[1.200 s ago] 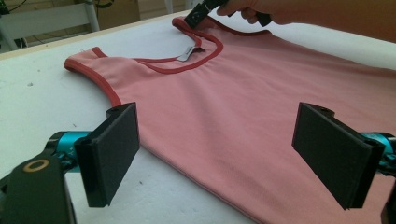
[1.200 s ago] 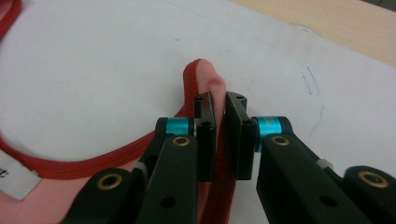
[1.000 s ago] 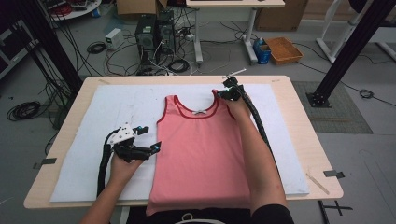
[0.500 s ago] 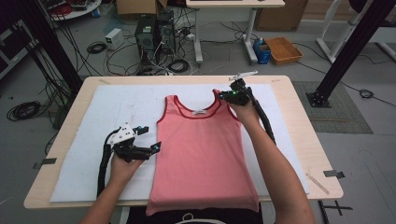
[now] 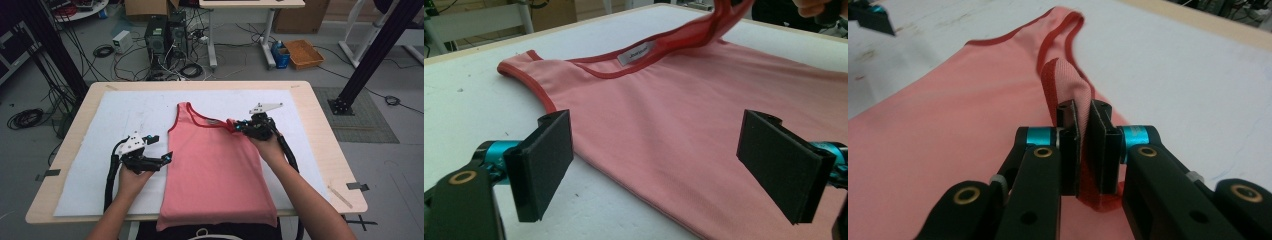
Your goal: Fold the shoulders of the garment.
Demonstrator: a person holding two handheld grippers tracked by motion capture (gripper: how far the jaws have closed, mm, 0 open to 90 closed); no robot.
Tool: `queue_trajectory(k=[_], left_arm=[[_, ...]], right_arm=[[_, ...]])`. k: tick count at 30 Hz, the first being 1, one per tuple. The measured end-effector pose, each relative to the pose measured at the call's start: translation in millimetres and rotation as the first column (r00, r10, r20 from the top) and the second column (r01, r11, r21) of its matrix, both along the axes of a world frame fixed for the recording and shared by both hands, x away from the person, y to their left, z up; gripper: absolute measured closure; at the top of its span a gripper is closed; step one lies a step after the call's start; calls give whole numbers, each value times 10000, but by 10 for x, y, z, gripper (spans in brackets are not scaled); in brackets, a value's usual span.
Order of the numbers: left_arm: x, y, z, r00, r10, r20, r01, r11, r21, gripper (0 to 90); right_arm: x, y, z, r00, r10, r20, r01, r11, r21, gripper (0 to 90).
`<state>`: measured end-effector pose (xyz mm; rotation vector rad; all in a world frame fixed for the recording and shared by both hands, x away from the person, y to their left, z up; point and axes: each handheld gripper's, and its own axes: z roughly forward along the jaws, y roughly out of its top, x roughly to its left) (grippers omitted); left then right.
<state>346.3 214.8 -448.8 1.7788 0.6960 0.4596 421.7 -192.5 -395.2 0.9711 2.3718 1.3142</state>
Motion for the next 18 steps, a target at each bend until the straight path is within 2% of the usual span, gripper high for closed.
queue_trajectory(k=[1,4,5,7,8,10,11,15,17,18], left_arm=[[0,-3,-1,10000,15,18,-15,10000,-9,151],[-2,-4,0,10000,7,24,-7,10000,25,151],[-2,-4,0,10000,8,23,-8,10000,26,151],[-3,-3,0,10000,12,19,-12,10000,21,151],[-3,-3,0,10000,14,18,-14,10000,15,151],[0,-4,0,10000,-7,36,7,10000,50,151],[-1,-5,0,10000,-6,31,6,10000,51,151],[-7,-11,1,10000,25,34,-26,9999,97,151],[-8,-13,0,10000,38,54,-39,9999,105,151],[-9,-14,1,10000,45,57,-46,9999,102,151]], right_arm=[[-100,1,-58,9999,119,91,-118,9999,-78,828],[-177,-10,-106,10000,72,56,-71,9999,-104,794],[-277,-25,-200,9998,18,-176,-20,9999,-99,694],[-298,-30,-221,9997,18,-248,-21,9999,-144,681],[-373,-46,-273,9991,83,-422,-89,9999,-133,667],[-475,-67,-284,9998,109,-145,-114,9993,-352,627],[-514,-88,-263,9999,86,55,-85,9997,-226,593],[-530,-109,-150,9979,-21,644,23,10000,-18,577],[-485,-74,-131,9978,107,655,-107,9999,-2,552],[-436,-6,-147,9983,366,443,-361,9993,-123,530]])
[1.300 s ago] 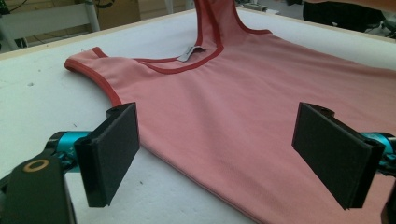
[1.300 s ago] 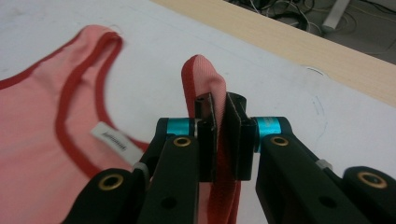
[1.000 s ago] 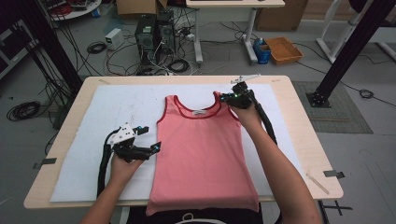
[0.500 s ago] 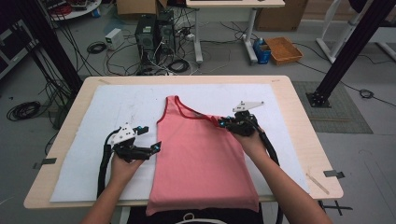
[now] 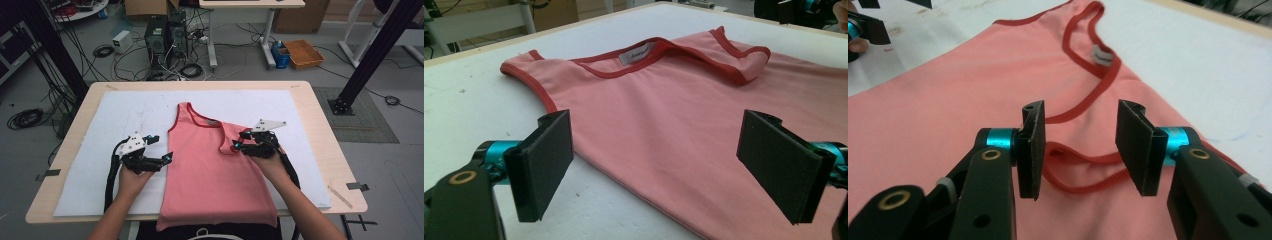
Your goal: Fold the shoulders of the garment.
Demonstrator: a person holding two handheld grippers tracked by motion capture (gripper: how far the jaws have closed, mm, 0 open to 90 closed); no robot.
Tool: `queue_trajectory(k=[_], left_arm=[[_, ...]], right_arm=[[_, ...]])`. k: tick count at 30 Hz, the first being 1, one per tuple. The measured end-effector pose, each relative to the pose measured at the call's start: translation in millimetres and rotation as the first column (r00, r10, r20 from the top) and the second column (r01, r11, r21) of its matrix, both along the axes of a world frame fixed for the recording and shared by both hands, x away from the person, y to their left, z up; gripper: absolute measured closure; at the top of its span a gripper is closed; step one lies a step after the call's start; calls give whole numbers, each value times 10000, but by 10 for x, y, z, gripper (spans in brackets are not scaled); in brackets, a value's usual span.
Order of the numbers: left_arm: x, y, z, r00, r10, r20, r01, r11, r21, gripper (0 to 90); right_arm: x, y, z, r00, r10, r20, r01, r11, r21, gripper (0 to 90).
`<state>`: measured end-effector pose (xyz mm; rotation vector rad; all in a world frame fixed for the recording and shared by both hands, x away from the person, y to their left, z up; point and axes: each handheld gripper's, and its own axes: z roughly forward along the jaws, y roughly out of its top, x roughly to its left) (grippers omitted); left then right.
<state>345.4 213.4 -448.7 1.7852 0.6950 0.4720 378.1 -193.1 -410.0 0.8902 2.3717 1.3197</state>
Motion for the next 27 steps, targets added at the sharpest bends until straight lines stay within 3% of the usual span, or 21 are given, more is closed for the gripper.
queue_trajectory(k=[3,6,10,16,20,24,27], left_arm=[[3,4,0,10000,5,-21,-5,10000,-4,151],[4,5,-1,10000,-7,-14,7,10000,-20,151],[4,5,0,10000,-29,-16,29,10000,-25,151],[2,3,0,10000,-15,7,15,10000,-3,151],[0,0,0,10000,-13,3,13,10000,2,151],[3,4,0,10000,-4,-14,4,10000,-14,151],[5,7,0,10000,-8,-21,8,10000,-3,151]], right_arm=[[46,69,-46,9996,264,-139,-267,9995,-160,530],[120,136,-151,9967,538,-614,-562,9977,-387,534],[136,166,-234,9900,893,-1095,-973,9928,-701,668],[62,140,-227,9902,1064,-903,-1134,9906,-764,815],[5,94,-237,9904,1104,-830,-1161,9909,-674,826],[-117,13,-177,9909,1255,-482,-1272,9913,-327,826],[-220,-53,-170,9904,1364,-238,-1372,9897,-406,826]])
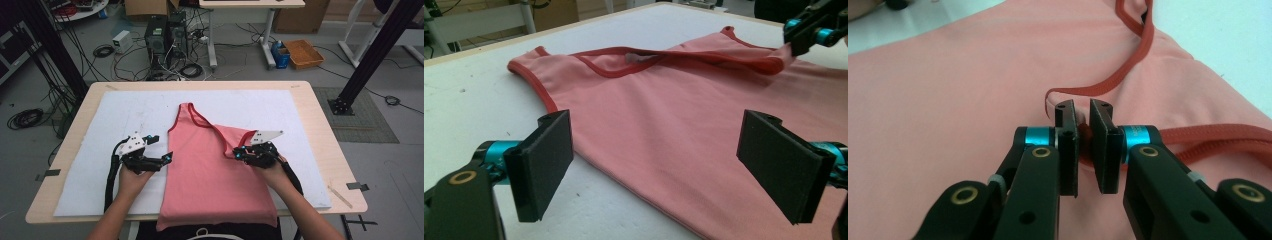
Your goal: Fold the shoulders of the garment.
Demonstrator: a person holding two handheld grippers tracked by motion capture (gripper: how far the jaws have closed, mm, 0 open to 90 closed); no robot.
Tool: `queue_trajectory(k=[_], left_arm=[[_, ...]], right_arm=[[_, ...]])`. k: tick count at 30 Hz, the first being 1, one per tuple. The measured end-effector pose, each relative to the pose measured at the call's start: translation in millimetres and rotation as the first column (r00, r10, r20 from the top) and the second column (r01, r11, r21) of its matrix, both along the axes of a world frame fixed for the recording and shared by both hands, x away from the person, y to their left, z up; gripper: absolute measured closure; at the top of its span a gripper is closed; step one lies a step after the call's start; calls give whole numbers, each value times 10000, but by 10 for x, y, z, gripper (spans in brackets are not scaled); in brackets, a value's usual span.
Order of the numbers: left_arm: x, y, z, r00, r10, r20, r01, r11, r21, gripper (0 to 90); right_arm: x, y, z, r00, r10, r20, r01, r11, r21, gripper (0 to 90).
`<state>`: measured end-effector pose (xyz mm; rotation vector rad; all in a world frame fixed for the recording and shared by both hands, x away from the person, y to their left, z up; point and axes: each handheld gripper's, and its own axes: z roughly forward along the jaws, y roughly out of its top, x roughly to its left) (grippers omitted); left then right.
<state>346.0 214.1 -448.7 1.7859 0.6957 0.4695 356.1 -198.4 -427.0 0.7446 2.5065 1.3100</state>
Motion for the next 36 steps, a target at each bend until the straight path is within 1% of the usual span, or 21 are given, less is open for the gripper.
queue_trajectory(k=[4,7,9,10,11,13,14,15,17,18,19,20,21,22,23,27,30,31,34,35,36], left_arm=[[-3,-4,0,10000,26,5,-26,10000,8,151],[-5,-9,-1,10000,35,29,-35,10000,25,151],[-5,-10,-1,10000,46,38,-46,10000,21,151],[-5,-10,-1,10000,45,33,-46,10000,15,151],[-5,-9,-1,10000,31,19,-31,10000,10,151],[-4,-7,-1,10000,39,18,-39,10000,11,151],[-4,-7,-1,10000,35,13,-35,10000,12,151],[-3,-5,0,10000,25,23,-25,10000,22,151],[-2,-5,0,10000,15,15,-15,10000,13,151],[-3,-5,0,10000,20,10,-20,10000,6,151],[-3,-5,1,10000,19,14,-19,10000,14,151],[-3,-5,0,10000,27,5,-27,10000,0,151],[-2,-2,0,10000,9,16,-9,10000,-5,151],[0,0,0,10000,3,16,-3,10000,-29,151],[-1,2,0,10000,17,-3,-17,10000,-70,151],[10,18,2,9999,98,-84,-100,9997,-206,151],[27,29,10,9993,204,-309,-214,9992,-335,151],[36,32,21,9992,231,-330,-244,9990,-385,151],[78,34,112,9984,323,-456,-346,9981,-504,151],[98,29,147,9985,323,-439,-347,9978,-562,151],[124,12,184,9984,292,-483,-319,9979,-565,151]], right_arm=[[-100,-51,-97,9999,93,69,-90,9991,-414,824],[-143,-79,-175,9999,108,-62,-112,9983,-575,816],[-173,-93,-210,9998,95,-166,-106,9977,-663,785],[-186,-100,-219,9998,116,-187,-130,9974,-714,752],[-194,-104,-226,9997,184,-178,-195,9976,-665,690],[-216,-109,-214,9995,197,-244,-210,9982,-565,625],[-223,-117,-197,9995,211,-245,-222,9987,-468,562],[-225,-126,-179,9997,172,-163,-176,9994,-306,501],[-234,-151,-133,10000,55,-33,-56,10000,-43,451],[-234,-176,-100,9997,-80,218,76,9998,179,413],[-232,-200,-76,9990,-258,355,245,9990,364,383],[-206,-273,-44,9953,-780,569,743,9952,644,333],[-206,-273,-44,9953,-780,569,743,9952,644,333],[-193,-306,-37,9933,-1000,585,957,9928,723,311],[-166,-367,-37,9889,-1345,632,1291,9881,833,303],[-75,-569,-86,9708,-2369,390,2318,9673,1032,259],[-29,-675,-124,9581,-2855,227,2809,9522,1198,243],[-15,-701,-134,9557,-2930,289,2874,9497,1245,242],[17,-749,-189,9457,-3245,181,3185,9365,1467,232],[26,-754,-208,9433,-3320,16,3280,9326,1505,229],[32,-759,-207,9413,-3376,-30,3341,9302,1518,229]])
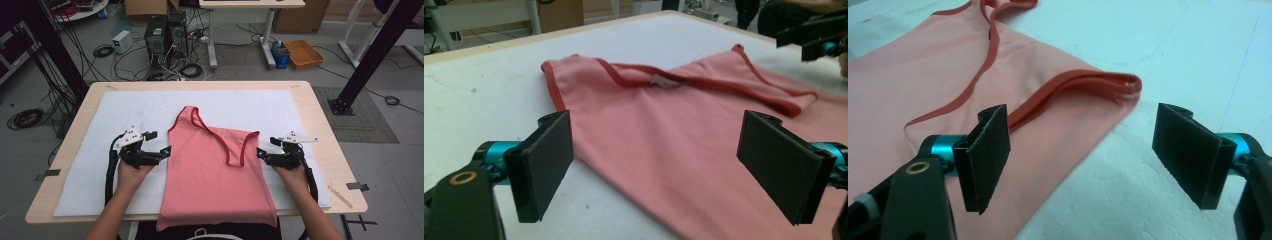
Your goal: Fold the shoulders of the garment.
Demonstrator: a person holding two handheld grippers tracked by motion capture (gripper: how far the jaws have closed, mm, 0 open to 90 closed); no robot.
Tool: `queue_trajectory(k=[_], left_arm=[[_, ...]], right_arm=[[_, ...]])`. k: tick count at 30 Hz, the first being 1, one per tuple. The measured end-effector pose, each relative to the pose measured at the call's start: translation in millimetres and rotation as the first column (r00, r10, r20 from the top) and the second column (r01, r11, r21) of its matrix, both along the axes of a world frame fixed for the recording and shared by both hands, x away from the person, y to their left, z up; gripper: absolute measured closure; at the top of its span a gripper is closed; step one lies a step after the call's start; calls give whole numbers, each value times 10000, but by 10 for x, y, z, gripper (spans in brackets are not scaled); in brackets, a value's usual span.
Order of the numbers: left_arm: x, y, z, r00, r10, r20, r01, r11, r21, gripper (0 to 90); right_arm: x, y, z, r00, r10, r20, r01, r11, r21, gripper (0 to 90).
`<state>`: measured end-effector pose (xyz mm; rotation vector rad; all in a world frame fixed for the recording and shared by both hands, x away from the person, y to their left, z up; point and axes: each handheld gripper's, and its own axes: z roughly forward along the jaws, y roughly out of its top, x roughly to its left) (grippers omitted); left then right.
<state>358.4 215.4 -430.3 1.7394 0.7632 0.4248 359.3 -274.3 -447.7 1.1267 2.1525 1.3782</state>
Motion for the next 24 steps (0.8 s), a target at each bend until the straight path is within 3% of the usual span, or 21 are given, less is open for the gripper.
queue_trajectory(k=[2,10,14,17,19,24], left_arm=[[87,-38,62,9999,-118,-53,119,9999,88,151],[566,-194,173,9945,-239,-1016,245,9997,48,151],[773,-211,206,9896,-154,-1430,122,9997,-233,151],[906,-219,230,9895,67,-1446,-153,9982,-580,151],[1004,-235,249,9850,143,-1718,-214,9990,-400,151],[1208,-294,302,9805,347,-1933,-409,9988,-281,151]], right_arm=[[3,-13,2,10000,-35,61,34,9999,167,228],[15,-17,-4,10000,-45,-57,46,9997,240,222],[20,-19,-6,10000,1,-98,2,9997,263,222],[20,-19,-4,9999,17,-149,-13,9996,267,221],[18,-16,-4,9999,-2,-127,5,9997,233,220],[17,-10,-5,10000,2,-69,-1,9998,179,220]])
